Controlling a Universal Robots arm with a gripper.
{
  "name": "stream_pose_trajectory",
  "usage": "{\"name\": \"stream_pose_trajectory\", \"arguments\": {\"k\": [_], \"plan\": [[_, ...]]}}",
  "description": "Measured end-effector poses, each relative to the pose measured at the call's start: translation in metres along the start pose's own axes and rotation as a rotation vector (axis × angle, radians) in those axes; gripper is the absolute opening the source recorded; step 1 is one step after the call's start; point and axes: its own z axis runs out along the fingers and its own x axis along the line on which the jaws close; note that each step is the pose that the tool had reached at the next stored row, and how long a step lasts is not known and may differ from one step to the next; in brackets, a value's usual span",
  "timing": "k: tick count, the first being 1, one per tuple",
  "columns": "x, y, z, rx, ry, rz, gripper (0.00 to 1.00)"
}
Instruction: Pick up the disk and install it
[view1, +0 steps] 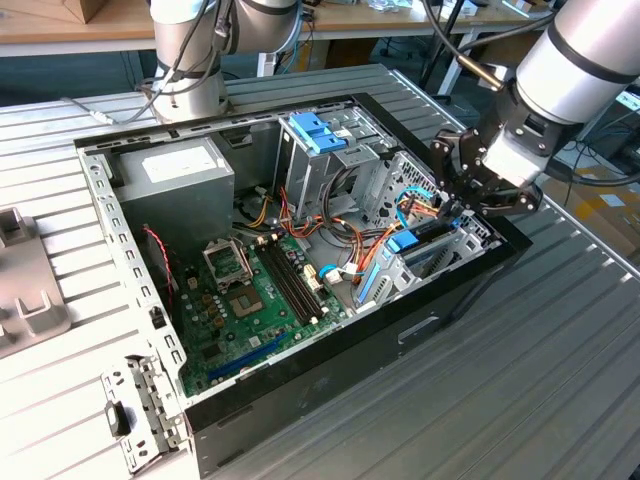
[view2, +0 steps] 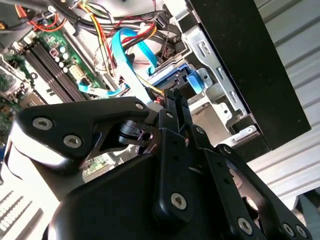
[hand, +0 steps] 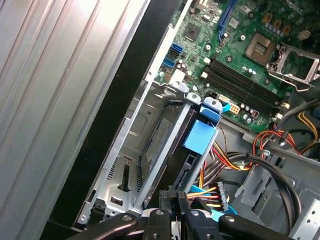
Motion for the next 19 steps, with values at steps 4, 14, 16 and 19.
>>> {"name": "stream_pose_trajectory", "arguments": {"k": [4,14,16,19], "plan": [[0.0001,0.0001,0.0004,0.0060,0.0060,0.057,0.17],[-0.0010,0.0025,0.0012,0.0152,0.0148,0.141,0.17],[-0.0010,0.0026,0.0014,0.0173,0.0169,0.161,0.17],[-0.0009,0.0026,0.0019,0.0206,0.0200,0.191,0.17]]}}
